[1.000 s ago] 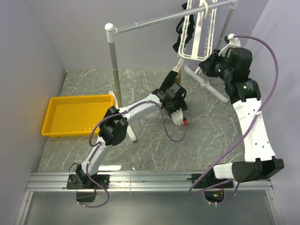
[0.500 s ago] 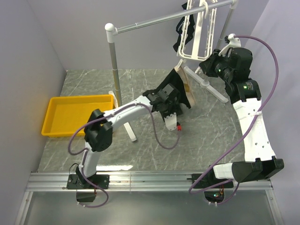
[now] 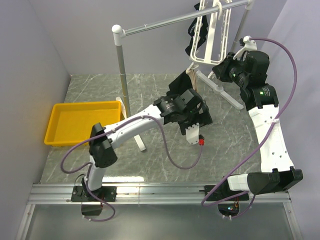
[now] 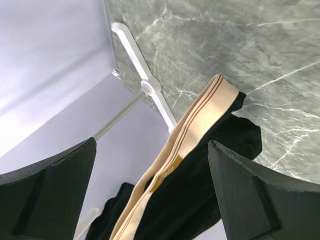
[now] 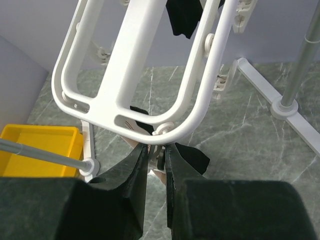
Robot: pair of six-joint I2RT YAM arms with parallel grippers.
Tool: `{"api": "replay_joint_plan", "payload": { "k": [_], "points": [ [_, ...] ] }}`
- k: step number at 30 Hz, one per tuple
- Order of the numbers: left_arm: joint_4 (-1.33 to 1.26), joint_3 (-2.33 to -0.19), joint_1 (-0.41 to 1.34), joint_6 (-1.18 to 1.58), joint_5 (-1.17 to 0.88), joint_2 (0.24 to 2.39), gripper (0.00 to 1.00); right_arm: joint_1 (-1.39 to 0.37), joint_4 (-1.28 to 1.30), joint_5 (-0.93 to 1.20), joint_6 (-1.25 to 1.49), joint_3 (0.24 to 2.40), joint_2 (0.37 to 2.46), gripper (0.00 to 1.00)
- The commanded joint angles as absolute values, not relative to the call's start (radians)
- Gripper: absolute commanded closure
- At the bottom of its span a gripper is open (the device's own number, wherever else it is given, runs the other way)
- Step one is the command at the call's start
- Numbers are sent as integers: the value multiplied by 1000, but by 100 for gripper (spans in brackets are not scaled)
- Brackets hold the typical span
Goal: Clip the underwear to the hanger
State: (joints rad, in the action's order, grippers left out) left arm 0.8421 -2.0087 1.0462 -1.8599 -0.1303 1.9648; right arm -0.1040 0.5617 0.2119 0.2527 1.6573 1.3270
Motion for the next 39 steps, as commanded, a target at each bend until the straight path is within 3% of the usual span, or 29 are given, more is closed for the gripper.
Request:
{"api": "replay_joint_plan", "payload": {
  "k": [1, 6, 8, 9, 11, 12, 15, 24, 29, 39],
  "points": [
    [830, -2054, 1006, -1853, -123, 2063, 1, -97, 523, 222, 261, 1686, 1333, 100],
    [935, -2376, 948, -1888, 61, 2340, 1, -94, 526, 219, 256, 1700, 1335, 100],
    [954, -2431, 917, -1902, 136, 2437, 11, -87, 532, 221, 253, 1707, 1333, 100],
    [927, -2392, 908, -1911, 149, 2442, 19, -84, 531, 221, 252, 1707, 1328, 100],
    [843, -2317, 885, -1948, 149, 2399, 45, -80, 529, 221, 252, 1701, 1325, 100],
    [825, -2254, 882, -1954, 146, 2369, 73, -78, 528, 224, 253, 1692, 1321, 100],
    [825, -2232, 882, -1942, 120, 2341, 99, -75, 531, 227, 252, 1698, 1327, 100],
    [637, -2008, 887, -1846, -201, 2071, 99, -74, 532, 236, 268, 1713, 1344, 100],
    [592, -1987, 877, -1720, -386, 1970, 99, -74, 520, 242, 279, 1704, 1339, 100],
    [578, -2029, 868, -1379, -485, 1907, 100, -74, 505, 262, 279, 1680, 1321, 100]
  ]
}}
